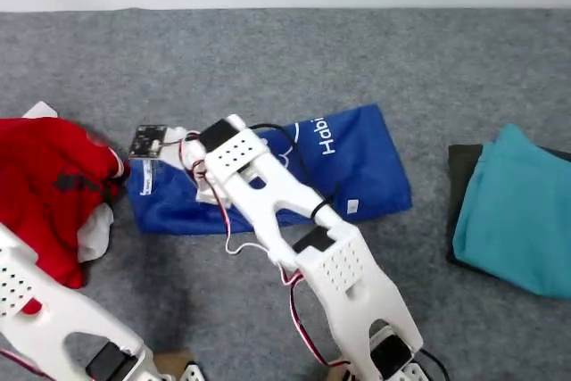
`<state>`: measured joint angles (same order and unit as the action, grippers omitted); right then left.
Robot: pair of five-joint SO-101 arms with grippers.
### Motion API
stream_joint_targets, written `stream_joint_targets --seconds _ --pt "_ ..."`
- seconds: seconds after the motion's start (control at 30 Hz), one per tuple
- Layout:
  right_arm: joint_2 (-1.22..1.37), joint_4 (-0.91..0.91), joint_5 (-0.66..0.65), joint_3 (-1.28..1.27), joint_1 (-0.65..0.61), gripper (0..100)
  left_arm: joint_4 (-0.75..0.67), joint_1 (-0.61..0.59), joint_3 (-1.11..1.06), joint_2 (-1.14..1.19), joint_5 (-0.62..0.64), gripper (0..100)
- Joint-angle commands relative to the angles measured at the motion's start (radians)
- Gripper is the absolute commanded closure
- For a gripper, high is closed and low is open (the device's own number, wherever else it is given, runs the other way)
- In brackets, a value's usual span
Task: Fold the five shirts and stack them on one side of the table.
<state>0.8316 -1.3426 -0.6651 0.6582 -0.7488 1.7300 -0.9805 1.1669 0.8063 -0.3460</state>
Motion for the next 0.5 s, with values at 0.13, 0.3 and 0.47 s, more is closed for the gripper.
stream_joint_targets --seconds 0.13,0.3,0.47 --pt "-0.012 -0.082 -0.003 0.216 0.041 78.3 0.009 -0.003 0.01 -0.075 -0.011 95" --pt "-0.012 -0.257 -0.003 0.436 0.028 78.4 0.009 -0.003 0.01 -0.075 -0.011 95" --pt "-0.012 -0.463 -0.003 0.598 -0.05 91.6 0.009 0.002 0.01 -0.075 -0.009 95"
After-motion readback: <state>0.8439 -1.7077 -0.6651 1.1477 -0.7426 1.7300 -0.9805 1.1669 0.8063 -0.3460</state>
